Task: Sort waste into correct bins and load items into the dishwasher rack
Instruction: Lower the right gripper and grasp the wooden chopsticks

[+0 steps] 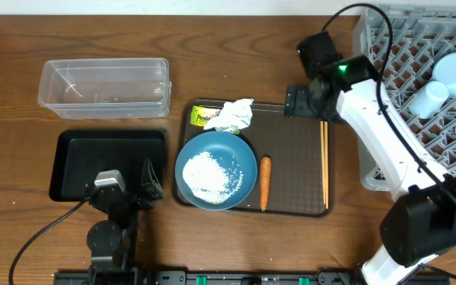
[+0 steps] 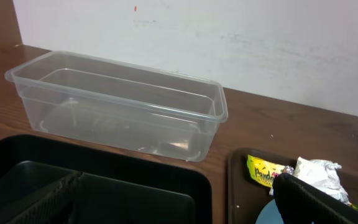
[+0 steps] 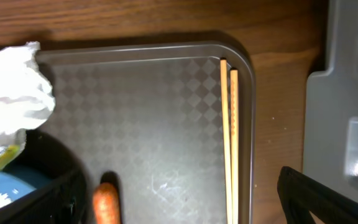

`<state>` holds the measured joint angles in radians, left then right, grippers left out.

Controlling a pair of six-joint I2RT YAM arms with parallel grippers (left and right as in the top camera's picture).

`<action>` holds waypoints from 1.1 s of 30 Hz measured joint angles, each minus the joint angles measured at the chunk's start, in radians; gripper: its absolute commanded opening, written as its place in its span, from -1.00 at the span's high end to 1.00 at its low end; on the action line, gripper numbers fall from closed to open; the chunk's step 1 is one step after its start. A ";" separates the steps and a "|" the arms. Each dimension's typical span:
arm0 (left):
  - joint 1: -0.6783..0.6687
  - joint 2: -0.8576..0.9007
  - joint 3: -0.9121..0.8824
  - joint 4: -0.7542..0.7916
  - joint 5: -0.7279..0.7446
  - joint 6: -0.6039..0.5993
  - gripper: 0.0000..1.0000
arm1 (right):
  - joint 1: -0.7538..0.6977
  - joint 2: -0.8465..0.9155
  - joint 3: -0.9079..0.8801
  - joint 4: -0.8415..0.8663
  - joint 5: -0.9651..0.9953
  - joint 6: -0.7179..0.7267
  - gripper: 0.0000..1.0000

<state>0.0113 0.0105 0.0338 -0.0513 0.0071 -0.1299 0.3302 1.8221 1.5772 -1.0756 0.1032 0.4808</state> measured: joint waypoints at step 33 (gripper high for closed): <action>0.000 0.000 0.000 0.000 0.000 0.000 -0.96 | -0.066 0.130 -0.216 0.228 -0.161 -0.126 -0.87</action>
<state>0.0113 0.0105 0.0338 -0.0513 0.0071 -0.1299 0.2642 1.9526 1.3617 -0.8478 -0.0582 0.3546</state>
